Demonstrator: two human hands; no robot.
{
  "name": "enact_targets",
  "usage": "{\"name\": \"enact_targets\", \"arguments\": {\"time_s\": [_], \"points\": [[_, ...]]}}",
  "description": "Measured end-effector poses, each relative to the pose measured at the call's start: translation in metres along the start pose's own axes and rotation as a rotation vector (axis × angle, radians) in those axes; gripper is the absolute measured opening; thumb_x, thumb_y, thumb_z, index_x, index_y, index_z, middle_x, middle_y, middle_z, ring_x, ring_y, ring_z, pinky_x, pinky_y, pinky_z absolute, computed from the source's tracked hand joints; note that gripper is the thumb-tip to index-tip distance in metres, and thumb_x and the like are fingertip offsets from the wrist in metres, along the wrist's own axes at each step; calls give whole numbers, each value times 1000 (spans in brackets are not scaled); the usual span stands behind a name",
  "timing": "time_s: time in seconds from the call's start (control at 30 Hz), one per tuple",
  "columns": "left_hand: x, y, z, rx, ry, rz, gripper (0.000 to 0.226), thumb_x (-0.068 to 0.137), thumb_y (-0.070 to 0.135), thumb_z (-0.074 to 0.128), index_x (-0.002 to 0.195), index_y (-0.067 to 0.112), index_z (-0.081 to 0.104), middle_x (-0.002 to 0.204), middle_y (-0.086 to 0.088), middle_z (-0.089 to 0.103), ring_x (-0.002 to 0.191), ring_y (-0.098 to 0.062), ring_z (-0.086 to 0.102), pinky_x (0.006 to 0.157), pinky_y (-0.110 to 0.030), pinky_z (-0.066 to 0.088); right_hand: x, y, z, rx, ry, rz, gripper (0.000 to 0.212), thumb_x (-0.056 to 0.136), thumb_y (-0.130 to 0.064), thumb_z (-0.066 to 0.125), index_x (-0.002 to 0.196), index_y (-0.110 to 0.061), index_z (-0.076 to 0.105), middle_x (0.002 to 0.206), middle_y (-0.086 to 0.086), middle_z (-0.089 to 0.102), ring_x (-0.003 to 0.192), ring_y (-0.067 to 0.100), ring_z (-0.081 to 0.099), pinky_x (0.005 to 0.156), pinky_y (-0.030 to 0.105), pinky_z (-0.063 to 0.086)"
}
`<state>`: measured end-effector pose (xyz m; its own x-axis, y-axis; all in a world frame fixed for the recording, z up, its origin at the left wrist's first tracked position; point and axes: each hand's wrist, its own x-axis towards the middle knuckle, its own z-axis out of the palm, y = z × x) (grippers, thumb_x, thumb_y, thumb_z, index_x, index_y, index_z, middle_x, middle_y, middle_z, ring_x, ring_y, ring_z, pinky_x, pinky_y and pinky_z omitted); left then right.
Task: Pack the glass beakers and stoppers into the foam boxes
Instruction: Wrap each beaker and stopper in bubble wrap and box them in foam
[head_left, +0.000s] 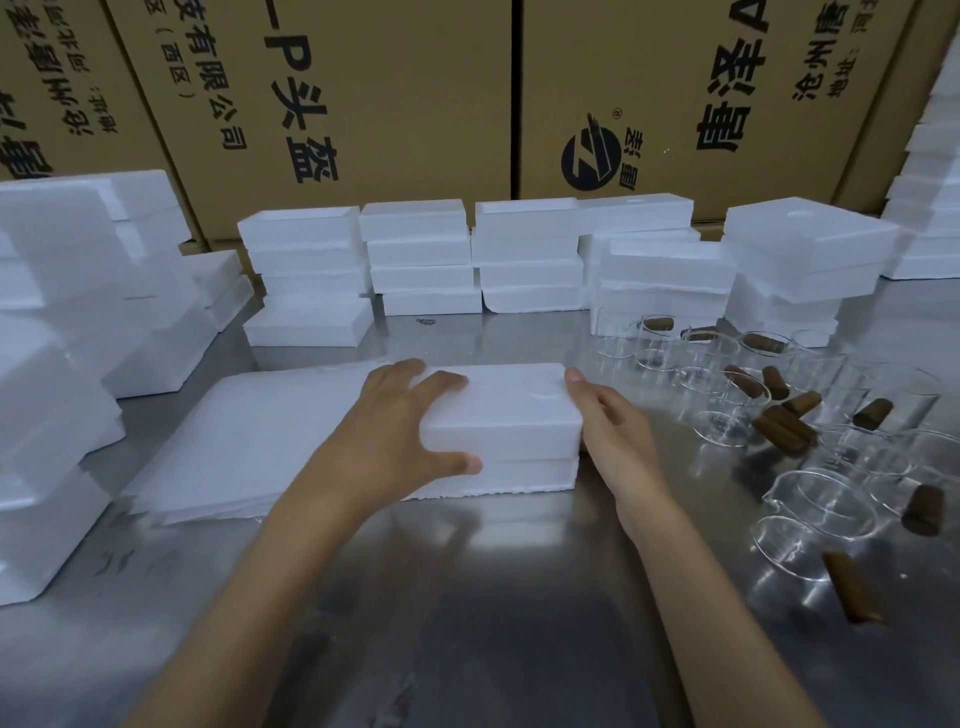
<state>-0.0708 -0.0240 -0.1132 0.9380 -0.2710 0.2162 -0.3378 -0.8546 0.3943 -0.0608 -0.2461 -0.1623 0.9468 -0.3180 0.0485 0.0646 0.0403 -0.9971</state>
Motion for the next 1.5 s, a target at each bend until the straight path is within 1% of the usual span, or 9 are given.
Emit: {"name": "enact_targets", "arguments": {"time_s": [0.1,0.23,0.4,0.63,0.77,0.9,1.1,1.3,1.5], "points": [[1,3,5,17,34,-15,84,68,60,79,141,45,41,154,5,27,143,-8,13,108,-23,20,1,1,-2,36,-54,24,24,87,-54,65,93,-32,75,90,-19,75,85,-4,69,79,19,51],[0,4,7,11,35,-24,84,70,58,79,143,42,40,153,4,26,142,-7,11,108,-23,20,2,3,-2,28,-91,1,20,87,-40,71,100,-26,73,87,-18,72,70,-13,63,59,5,44],[-1,6,10,-20,29,-55,86,72,54,80,145,43,37,161,5,12,148,-9,5,115,-29,20,3,5,-1,-7,-49,-29,16,89,-38,69,97,-24,72,71,-32,67,64,-19,59,53,0,38],[2,4,17,-126,80,-86,83,66,52,85,138,49,44,163,16,-9,151,-15,13,111,-29,29,3,5,1,3,4,-48,19,90,-41,69,91,-22,74,70,-31,68,63,-18,59,54,0,38],[4,3,30,-211,157,-101,81,64,53,86,133,49,44,164,13,3,144,-13,29,100,-21,31,5,3,-2,8,97,-24,20,87,-45,70,88,-25,73,72,-26,69,67,-14,61,55,3,41],[6,4,46,-466,228,-92,78,65,43,89,130,44,46,140,24,43,129,-2,43,92,-7,33,9,2,-6,13,208,-9,22,86,-46,70,85,-25,72,81,-17,70,81,0,65,67,17,46],[7,4,48,-570,206,-130,79,66,37,89,128,50,42,113,44,44,100,8,53,73,4,37,9,2,-5,-88,247,26,34,86,-58,61,86,-25,68,84,-13,67,80,0,61,62,22,40],[6,4,49,-566,223,-152,80,63,39,90,123,57,41,109,35,52,93,16,53,69,-2,42,8,1,-5,-49,207,49,28,80,-54,69,85,-26,69,82,-15,69,81,0,64,67,21,43],[5,6,56,-642,290,-109,82,61,38,92,123,60,45,116,52,45,110,15,51,89,-19,46,5,-8,-6,72,157,46,38,68,-55,71,93,-28,63,96,-14,67,88,5,63,72,26,43]]}}
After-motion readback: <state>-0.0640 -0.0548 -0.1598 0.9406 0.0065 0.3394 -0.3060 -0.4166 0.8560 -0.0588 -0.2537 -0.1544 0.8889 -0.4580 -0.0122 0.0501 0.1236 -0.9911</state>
